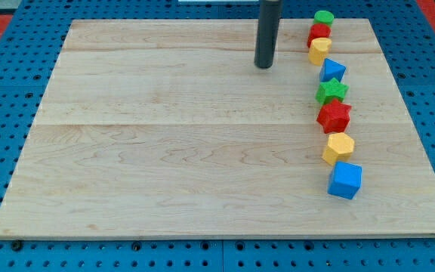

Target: Point your arm to the yellow heart

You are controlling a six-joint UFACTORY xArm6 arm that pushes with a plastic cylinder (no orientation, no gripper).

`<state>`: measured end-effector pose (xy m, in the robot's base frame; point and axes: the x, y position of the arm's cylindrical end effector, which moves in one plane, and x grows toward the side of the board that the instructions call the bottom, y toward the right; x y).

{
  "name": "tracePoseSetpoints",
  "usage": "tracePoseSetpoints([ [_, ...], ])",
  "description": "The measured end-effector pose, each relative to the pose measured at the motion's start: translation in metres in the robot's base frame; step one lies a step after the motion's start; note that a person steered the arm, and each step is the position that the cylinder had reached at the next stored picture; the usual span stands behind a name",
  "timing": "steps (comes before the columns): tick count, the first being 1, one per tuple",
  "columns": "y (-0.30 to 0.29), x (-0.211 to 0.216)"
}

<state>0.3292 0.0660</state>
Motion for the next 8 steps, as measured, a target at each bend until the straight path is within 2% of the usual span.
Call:
tracePoseSetpoints([
  [2, 0.000, 0.030],
  [3, 0.000, 0.095],
  [6, -0.086, 0.278],
  [8, -0.093, 0.290],
])
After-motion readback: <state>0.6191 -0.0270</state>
